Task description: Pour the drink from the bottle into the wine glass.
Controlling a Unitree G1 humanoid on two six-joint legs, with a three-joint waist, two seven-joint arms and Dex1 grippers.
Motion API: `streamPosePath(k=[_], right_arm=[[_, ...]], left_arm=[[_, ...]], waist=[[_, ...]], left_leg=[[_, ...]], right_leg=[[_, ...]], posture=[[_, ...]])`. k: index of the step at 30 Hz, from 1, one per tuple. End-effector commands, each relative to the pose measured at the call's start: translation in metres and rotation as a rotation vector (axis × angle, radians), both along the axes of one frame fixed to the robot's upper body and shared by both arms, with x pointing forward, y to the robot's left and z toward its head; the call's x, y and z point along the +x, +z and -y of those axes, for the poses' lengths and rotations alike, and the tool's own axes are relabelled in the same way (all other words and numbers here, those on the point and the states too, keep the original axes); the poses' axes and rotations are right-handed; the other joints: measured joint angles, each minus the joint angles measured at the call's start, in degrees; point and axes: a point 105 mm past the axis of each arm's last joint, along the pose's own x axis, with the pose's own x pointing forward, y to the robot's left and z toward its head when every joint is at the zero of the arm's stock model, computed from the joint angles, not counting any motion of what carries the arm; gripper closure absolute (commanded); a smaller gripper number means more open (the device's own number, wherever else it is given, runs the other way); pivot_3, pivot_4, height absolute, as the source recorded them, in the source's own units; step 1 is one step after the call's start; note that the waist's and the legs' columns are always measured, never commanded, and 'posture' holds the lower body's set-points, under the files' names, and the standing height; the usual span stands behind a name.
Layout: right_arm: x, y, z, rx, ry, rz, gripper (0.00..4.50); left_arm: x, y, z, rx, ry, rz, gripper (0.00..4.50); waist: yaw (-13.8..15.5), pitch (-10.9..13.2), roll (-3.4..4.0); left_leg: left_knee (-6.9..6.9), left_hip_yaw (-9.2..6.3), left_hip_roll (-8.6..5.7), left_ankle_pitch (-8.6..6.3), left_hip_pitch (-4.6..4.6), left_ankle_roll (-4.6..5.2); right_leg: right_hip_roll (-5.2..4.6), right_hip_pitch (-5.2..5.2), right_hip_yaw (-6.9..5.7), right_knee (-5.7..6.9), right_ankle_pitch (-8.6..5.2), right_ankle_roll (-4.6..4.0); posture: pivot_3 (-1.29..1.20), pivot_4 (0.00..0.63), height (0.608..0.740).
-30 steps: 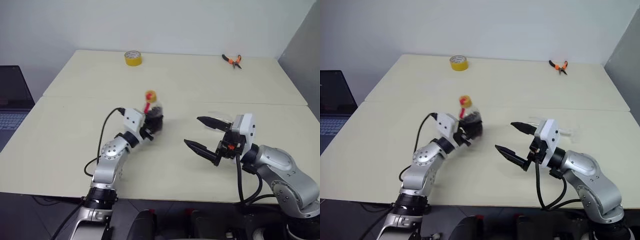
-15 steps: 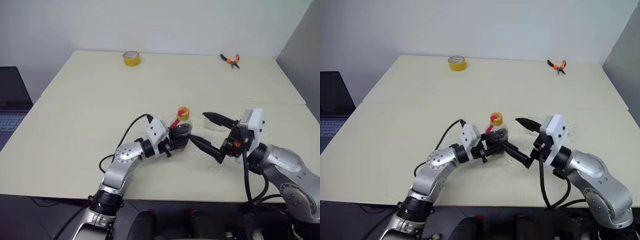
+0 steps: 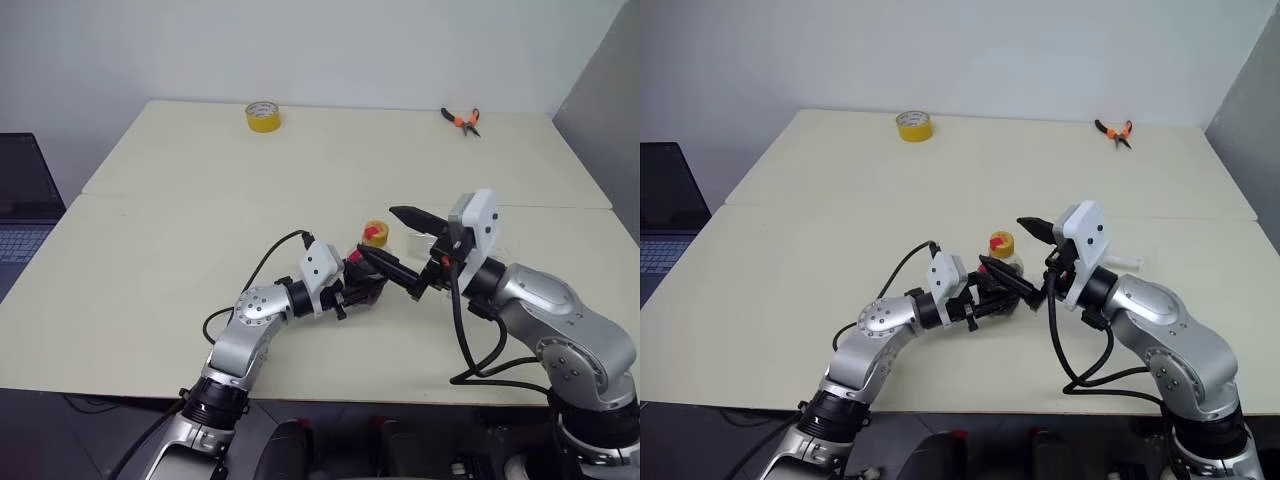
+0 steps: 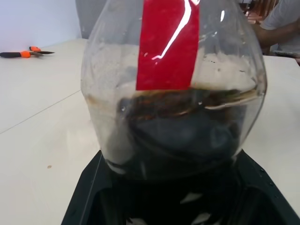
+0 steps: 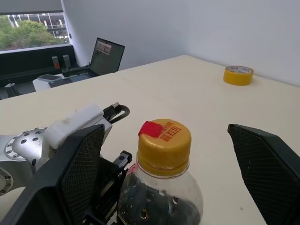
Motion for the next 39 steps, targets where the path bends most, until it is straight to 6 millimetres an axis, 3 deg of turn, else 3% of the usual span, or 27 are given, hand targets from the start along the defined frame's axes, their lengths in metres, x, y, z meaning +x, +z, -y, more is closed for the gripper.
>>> streamPosePath(k=[1,5,11,12,22,26,31,38,39], right_arm=[[0.0,0.01,-0.003,0.014,0.006,0.037,0.0],[0.001,0.011,-0.006,0.028,0.011,0.032,0.9],[0.0,0.009,-0.008,0.016,0.024,0.026,3.07],[0.0,0.01,-0.008,0.019,0.025,0.026,3.27],[-0.005,0.012,-0.004,-0.013,0.125,0.049,3.27],[-0.006,0.003,0.004,-0.13,0.248,0.079,3.27],[0.011,0.0,0.019,-0.269,0.339,0.088,3.27],[0.006,-0.001,0.017,-0.25,0.369,0.045,3.27],[0.005,-0.002,0.016,-0.239,0.354,0.04,2.92]], left_arm=[[-0.001,0.014,0.004,-0.02,-0.024,0.062,2.63],[-0.002,0.013,0.004,-0.015,-0.027,0.066,2.66],[-0.003,0.012,0.004,-0.007,-0.026,0.067,2.66],[-0.003,0.012,0.004,-0.007,-0.026,0.067,2.66],[-0.004,0.01,0.001,0.001,-0.033,0.056,3.36],[-0.007,0.012,0.003,-0.003,-0.057,0.052,3.59],[-0.011,0.014,0.006,0.002,-0.085,0.055,3.71],[-0.009,0.014,0.005,-0.007,-0.061,0.055,3.73],[-0.008,0.014,0.005,-0.009,-0.056,0.055,3.73]], waist=[[0.0,0.0,0.0],[0.0,0.0,0.0],[0.0,0.0,0.01],[0.0,0.0,0.01],[0.0,0.0,0.01],[0.0,0.0,0.04],[-0.2,0.1,0.08],[-0.1,0.1,0.09],[0.0,0.1,0.09]], left_leg=[[0.0,0.0,0.0,0.0,0.0,0.0],[0.0,0.0,0.0,0.0,0.0,0.0],[0.0,0.0,0.0,0.0,0.0,0.0],[0.0,0.0,0.0,0.0,0.0,0.0],[-0.01,0.0,0.0,0.0,0.0,0.01],[0.0,0.01,-0.01,0.0,0.0,0.02],[0.0,0.03,0.0,0.0,0.03,0.03],[0.0,-0.02,0.0,0.0,-0.05,0.03],[0.01,-0.02,-0.01,0.0,-0.05,0.03]], right_leg=[[0.0,0.0,0.0,0.0,0.0,0.0],[0.0,0.0,0.0,0.0,0.0,0.0],[0.0,-0.01,0.0,0.0,0.0,0.0],[0.0,-0.01,0.0,0.0,0.0,0.0],[0.0,0.0,-0.01,-0.02,0.0,0.0],[0.0,0.01,-0.01,-0.04,0.0,0.0],[0.01,0.0,0.01,-0.03,0.0,0.0],[-0.03,0.0,-0.03,-0.1,0.0,-0.01],[-0.04,0.0,-0.03,-0.1,0.0,-0.01]], posture=[[0.0,0.15,0.74],[0.0,0.15,0.74],[0.0,0.15,0.74],[0.0,0.15,0.74],[0.0,0.15,0.74],[0.0,0.15,0.74],[0.0,0.15,0.74],[0.0,0.15,0.74],[0.0,0.15,0.74]])
